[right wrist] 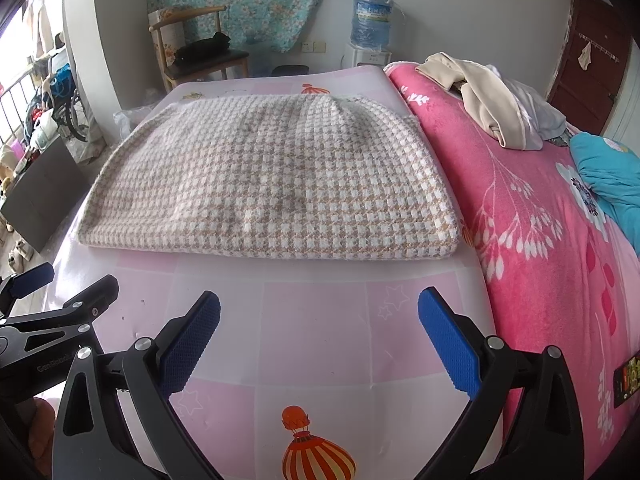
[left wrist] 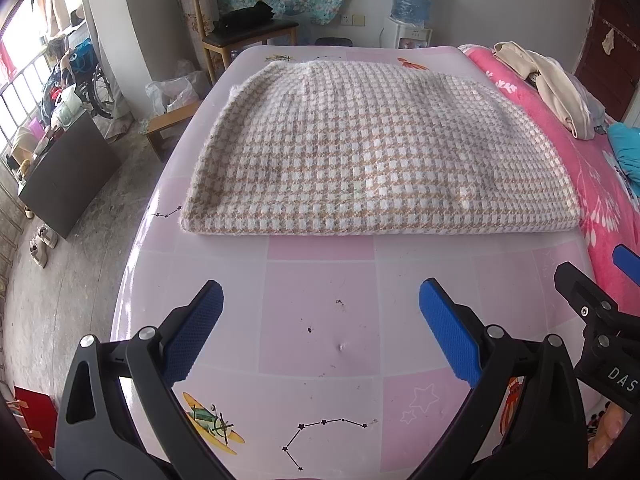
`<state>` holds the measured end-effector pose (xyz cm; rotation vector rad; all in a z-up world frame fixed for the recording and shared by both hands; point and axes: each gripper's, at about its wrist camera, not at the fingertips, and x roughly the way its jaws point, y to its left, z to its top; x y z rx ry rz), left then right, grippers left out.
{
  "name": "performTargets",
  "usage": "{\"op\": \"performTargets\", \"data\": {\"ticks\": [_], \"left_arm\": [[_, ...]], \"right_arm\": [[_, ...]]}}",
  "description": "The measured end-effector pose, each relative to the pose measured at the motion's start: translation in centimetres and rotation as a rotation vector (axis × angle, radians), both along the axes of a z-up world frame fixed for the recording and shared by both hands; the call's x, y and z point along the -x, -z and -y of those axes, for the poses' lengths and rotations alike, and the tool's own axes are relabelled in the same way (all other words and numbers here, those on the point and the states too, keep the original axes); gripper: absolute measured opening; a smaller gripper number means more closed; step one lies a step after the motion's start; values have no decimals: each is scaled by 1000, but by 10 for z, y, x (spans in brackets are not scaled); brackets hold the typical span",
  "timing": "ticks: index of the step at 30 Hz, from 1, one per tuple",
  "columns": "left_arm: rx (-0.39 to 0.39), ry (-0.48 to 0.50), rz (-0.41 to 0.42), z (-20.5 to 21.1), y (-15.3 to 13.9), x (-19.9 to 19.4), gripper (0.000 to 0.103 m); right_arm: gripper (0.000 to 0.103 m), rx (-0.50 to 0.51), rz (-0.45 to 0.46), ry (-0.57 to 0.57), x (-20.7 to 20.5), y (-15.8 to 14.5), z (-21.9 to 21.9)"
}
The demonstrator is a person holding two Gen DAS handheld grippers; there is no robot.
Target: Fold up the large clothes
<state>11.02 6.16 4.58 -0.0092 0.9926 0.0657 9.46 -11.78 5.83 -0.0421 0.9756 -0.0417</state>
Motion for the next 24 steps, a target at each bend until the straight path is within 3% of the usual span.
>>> {"op": "performTargets", "data": {"ticks": [24], "left_arm": [[-1, 0, 0, 2, 0, -1, 95]], "right_arm": [[97, 8, 0, -2, 0, 2, 0]]}}
